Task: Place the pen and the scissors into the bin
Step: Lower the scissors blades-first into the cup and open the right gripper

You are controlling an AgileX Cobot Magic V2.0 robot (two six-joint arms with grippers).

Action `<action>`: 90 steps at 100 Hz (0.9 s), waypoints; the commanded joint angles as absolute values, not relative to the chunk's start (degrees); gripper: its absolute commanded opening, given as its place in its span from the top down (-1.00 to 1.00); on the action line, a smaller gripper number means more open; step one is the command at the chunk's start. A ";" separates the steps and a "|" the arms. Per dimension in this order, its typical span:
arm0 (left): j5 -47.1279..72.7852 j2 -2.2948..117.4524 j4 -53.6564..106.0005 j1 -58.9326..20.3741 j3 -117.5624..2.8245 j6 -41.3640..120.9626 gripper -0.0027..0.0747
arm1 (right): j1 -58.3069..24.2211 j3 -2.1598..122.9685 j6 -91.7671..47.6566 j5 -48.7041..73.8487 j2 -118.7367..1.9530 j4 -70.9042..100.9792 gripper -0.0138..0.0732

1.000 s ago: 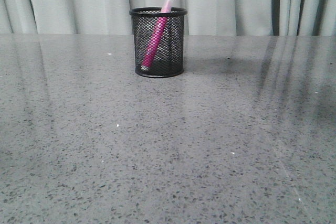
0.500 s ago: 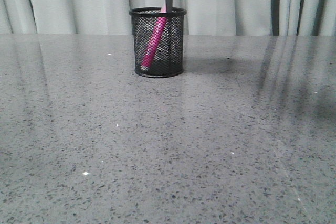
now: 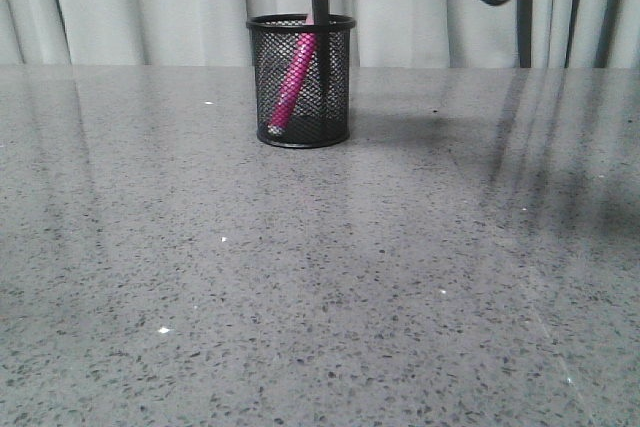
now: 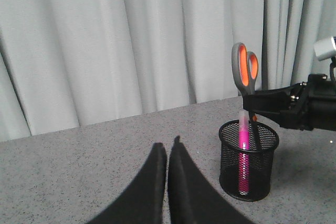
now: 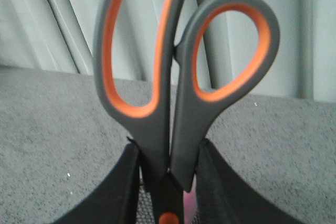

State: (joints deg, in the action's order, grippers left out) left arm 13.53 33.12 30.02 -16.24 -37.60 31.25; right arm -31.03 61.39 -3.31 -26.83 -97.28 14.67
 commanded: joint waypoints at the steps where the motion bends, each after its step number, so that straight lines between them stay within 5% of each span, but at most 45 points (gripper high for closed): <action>1: 10.21 33.25 31.11 -15.98 -39.21 30.97 0.99 | -30.98 61.05 -3.63 -33.78 -94.61 13.88 0.86; 56: 10.45 33.25 31.11 -15.98 -39.21 30.97 0.99 | -30.98 60.23 -3.63 -34.83 -94.61 6.78 0.84; 90: 10.45 33.25 31.11 -15.98 -39.21 30.97 0.99 | -30.98 60.23 -3.63 -31.96 -94.61 6.45 0.28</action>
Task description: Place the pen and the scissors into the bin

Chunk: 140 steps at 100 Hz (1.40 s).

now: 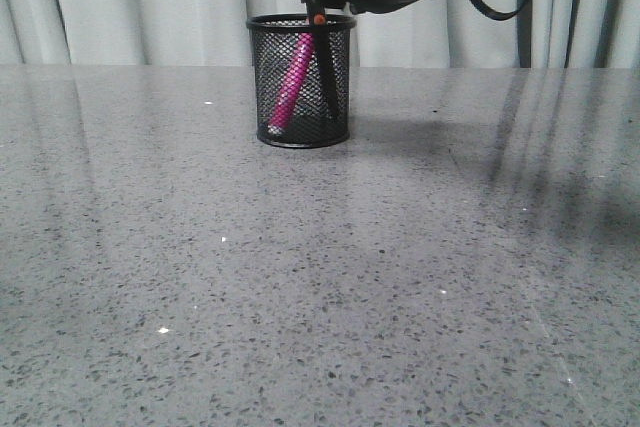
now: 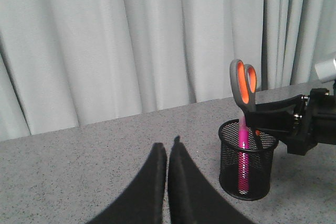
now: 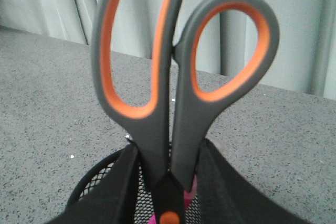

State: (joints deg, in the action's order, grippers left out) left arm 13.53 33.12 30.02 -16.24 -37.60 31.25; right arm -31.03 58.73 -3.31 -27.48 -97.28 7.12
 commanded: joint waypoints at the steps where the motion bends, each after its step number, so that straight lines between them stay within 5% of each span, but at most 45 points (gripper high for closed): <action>1: 10.45 33.25 31.11 -15.98 -39.21 30.97 0.99 | -30.98 60.23 -3.63 -31.96 -94.61 6.45 0.27; 34: 10.66 33.25 31.11 -15.98 -39.21 30.97 0.99 | -30.98 60.23 -3.63 -32.92 -94.61 6.45 -0.13; 61: 10.74 33.25 31.11 -15.98 -39.21 30.97 0.99 | -30.98 60.23 -3.83 -35.39 -90.66 6.45 -0.11; 80: 10.53 33.25 31.11 -15.98 -39.21 30.97 0.99 | -30.28 60.23 -4.35 -33.99 -84.49 6.45 0.20; 97: 10.32 33.25 30.76 -15.98 -39.21 30.97 0.99 | -27.92 60.23 -4.64 -25.87 -77.44 6.82 0.86; 140: 4.99 31.53 29.63 -15.98 -34.67 30.97 0.99 | -17.52 43.42 -7.35 -23.60 -55.99 6.82 0.81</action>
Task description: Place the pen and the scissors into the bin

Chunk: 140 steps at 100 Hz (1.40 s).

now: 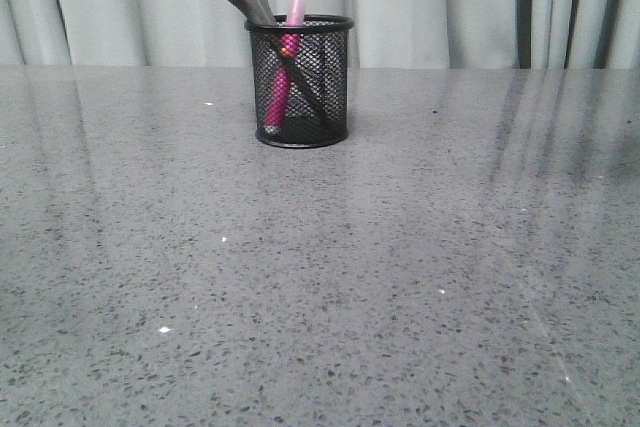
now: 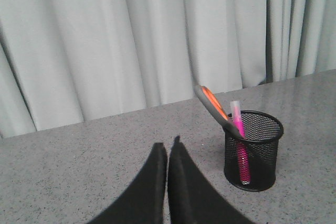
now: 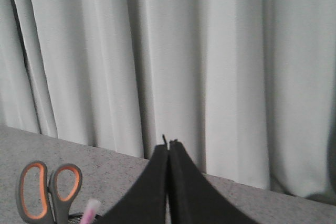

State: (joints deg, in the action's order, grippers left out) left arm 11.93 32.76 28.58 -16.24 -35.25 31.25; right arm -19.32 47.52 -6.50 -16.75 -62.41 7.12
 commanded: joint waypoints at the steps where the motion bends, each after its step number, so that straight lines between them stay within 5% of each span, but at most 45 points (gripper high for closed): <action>1: 4.28 31.35 29.75 -15.98 -34.11 30.97 0.99 | -17.40 42.86 -7.35 -23.87 -55.04 6.82 0.81; 60: 0.37 8.69 35.59 -15.98 -15.59 30.97 0.99 | -16.01 4.02 -7.35 -26.77 -13.52 6.82 0.81; 140: 1.10 8.59 35.59 -15.98 -15.50 30.97 0.99 | -16.01 2.11 -7.35 -25.01 -11.82 6.82 0.81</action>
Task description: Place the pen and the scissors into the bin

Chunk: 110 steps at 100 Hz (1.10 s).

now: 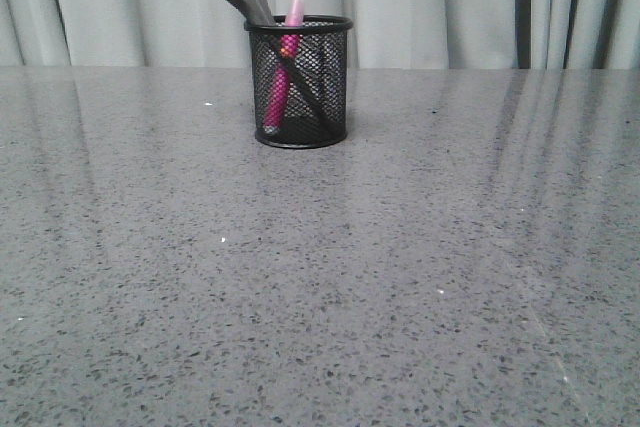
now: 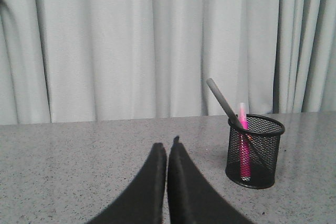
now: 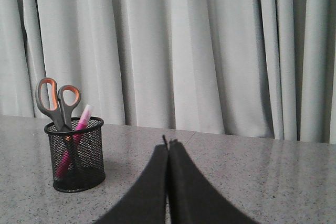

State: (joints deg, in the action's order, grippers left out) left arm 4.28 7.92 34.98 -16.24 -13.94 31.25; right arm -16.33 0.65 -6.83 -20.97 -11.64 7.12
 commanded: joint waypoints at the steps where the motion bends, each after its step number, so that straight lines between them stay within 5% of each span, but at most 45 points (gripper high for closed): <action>1: 1.10 8.59 35.59 -15.98 -15.50 30.97 0.99 | -16.01 2.11 -7.35 -25.01 -11.82 6.82 0.81; 36: 0.00 8.59 29.67 -15.56 -14.73 30.07 0.99 | -16.01 2.11 -7.35 -25.01 -11.82 6.82 0.81; 61: 0.47 5.84 0.89 -6.79 -7.24 -0.83 0.99 | -16.01 2.11 -7.35 -25.01 -11.82 6.82 0.81; 110: 3.14 -1.76 3.27 -4.92 1.53 -1.01 0.99 | -16.01 2.11 -7.35 -25.01 -11.82 6.82 0.81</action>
